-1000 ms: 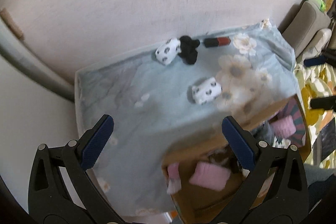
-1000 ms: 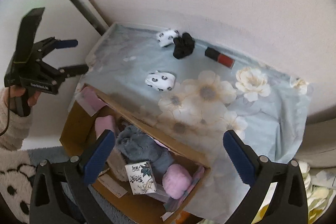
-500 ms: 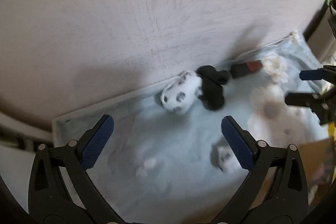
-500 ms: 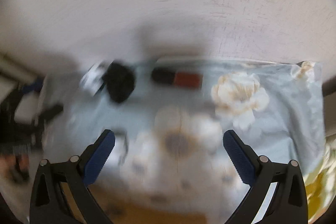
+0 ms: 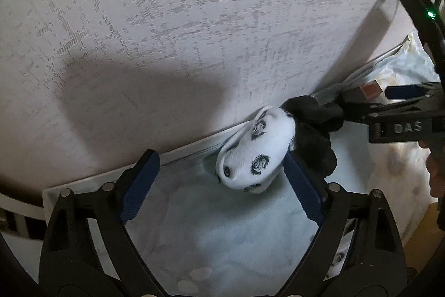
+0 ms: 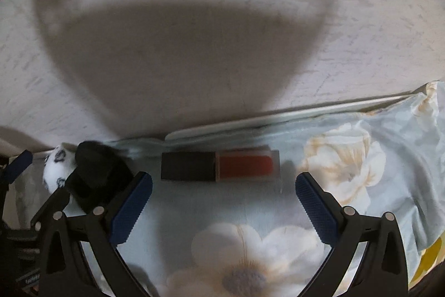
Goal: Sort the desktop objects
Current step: 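Grasp the white panda-print plush with the left tool while the right tool grasps the black-and-red lipstick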
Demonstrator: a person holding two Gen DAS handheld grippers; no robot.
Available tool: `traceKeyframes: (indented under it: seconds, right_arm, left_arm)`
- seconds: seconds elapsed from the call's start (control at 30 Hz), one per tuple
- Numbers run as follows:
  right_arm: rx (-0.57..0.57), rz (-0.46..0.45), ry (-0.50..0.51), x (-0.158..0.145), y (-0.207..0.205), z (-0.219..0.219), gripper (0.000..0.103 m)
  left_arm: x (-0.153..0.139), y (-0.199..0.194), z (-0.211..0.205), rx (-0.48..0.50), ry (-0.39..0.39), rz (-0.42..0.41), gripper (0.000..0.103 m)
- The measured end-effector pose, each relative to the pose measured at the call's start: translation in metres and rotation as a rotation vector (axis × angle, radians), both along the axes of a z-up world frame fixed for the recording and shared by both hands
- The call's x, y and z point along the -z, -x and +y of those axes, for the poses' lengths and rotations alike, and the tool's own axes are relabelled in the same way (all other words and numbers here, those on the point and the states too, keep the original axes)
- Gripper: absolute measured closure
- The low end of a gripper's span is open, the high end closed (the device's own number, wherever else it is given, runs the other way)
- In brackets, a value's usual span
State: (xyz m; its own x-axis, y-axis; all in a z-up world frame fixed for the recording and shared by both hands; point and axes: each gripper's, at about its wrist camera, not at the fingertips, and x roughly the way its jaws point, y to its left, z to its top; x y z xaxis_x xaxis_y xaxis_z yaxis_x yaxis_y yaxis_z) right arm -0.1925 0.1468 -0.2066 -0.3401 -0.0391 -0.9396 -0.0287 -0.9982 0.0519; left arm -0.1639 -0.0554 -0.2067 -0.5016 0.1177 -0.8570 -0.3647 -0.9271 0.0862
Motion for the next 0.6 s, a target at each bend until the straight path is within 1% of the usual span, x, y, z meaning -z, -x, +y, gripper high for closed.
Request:
traceKeyframes:
  seconds: [0.03, 0.07, 0.13, 0.2, 0.23, 0.27, 0.3, 0.33, 0.43, 0.6]
  right_arm:
    - [-0.001, 0.005, -0.005, 0.001, 0.001, -0.001, 0.003]
    - [-0.004, 0.004, -0.005, 0.002, 0.002, -0.002, 0.013]
    - [-0.017, 0.014, -0.015, 0.002, 0.002, -0.004, 0.023]
    - [-0.030, 0.015, -0.023, 0.002, 0.002, -0.006, 0.023]
    - [-0.030, 0.016, -0.020, 0.001, 0.001, -0.006, 0.023]
    - [-0.030, 0.015, -0.016, 0.001, 0.000, -0.006, 0.023]
    - [-0.030, 0.015, -0.013, 0.001, 0.000, -0.006, 0.023]
    - [-0.031, 0.015, -0.009, 0.000, -0.001, -0.005, 0.023]
    - [-0.037, 0.013, 0.000, -0.001, -0.002, -0.005, 0.023]
    - [-0.044, 0.022, 0.024, -0.009, -0.007, -0.005, 0.023]
  left_arm:
    - [0.000, -0.001, 0.001, 0.011, 0.005, 0.010, 0.013]
    - [0.001, -0.001, 0.002, 0.023, 0.012, 0.020, 0.014]
    - [-0.001, -0.001, 0.003, 0.041, 0.015, 0.030, 0.021]
    - [-0.004, -0.003, 0.005, 0.065, 0.004, 0.036, 0.035]
    - [-0.005, -0.005, 0.007, 0.077, 0.003, 0.038, 0.039]
    - [-0.006, -0.007, 0.010, 0.092, 0.001, 0.041, 0.050]
    - [-0.005, -0.009, 0.012, 0.111, -0.004, 0.033, 0.066]
    - [-0.001, -0.010, 0.015, 0.129, -0.015, 0.002, 0.068]
    - [0.001, -0.012, 0.018, 0.136, -0.001, 0.016, 0.070]
    - [-0.003, -0.008, 0.005, 0.125, -0.057, -0.010, 0.076]
